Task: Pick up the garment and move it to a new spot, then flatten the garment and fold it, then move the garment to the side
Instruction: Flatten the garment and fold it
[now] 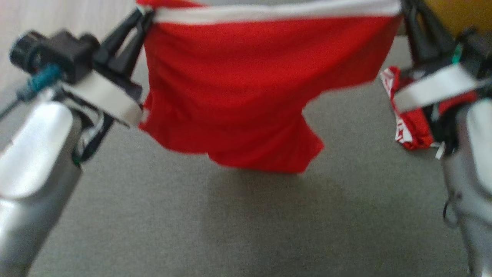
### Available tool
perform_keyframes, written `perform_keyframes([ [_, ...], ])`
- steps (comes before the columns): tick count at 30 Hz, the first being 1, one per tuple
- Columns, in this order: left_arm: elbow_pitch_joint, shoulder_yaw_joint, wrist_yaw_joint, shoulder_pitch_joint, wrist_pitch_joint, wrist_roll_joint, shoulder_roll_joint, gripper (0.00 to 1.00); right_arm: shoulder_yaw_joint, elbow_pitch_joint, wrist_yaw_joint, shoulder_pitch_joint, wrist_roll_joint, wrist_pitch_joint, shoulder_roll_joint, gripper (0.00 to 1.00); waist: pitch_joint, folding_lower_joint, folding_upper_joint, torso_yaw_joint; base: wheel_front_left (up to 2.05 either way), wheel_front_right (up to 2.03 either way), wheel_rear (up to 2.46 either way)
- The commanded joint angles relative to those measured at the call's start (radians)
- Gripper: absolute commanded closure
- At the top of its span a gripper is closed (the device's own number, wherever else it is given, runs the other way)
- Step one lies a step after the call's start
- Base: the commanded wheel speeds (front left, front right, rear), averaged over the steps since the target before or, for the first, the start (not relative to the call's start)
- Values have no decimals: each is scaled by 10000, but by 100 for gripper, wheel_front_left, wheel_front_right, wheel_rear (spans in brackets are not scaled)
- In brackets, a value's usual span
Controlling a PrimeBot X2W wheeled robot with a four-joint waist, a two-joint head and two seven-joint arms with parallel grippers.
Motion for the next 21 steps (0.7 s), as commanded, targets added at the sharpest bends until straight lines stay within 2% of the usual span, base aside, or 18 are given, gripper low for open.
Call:
perform_keyframes([
  [1, 180, 424, -83, -1433, 58, -61, 375, 100, 259, 44, 67, -1421, 140, 10, -122, 100, 1048, 0, 0, -103, 0, 0, 0],
  [6, 1957, 169, -213, -3767, -234, -39, 270, 100, 974, 1900, 67, -4063, 238, -93, -376, 100, 2459, 0, 0, -143, 0, 0, 0],
  [9, 3022, 207, -230, -5299, -1135, -110, 18, 100, 1195, 3290, 67, -5867, 175, -535, -326, 100, 3150, 0, 0, -146, 0, 0, 0],
  [13, 4437, -173, -234, -6824, -2387, -82, -304, 100, 870, 5220, 67, -7582, -106, -1365, -82, 100, 3568, 0, 0, -3, 0, 0, 0],
  [18, 5446, -471, -236, -7214, -3043, -196, -744, 100, 666, 6917, 67, -8196, -793, -2309, 301, 100, 3730, 0, 0, 163, 0, 0, 0],
  [21, 5047, -291, -236, -6494, -3060, -273, -960, 100, 821, 7665, 67, -7668, -936, -2522, 502, 100, 3663, 0, 0, 265, 0, 0, 0],
])
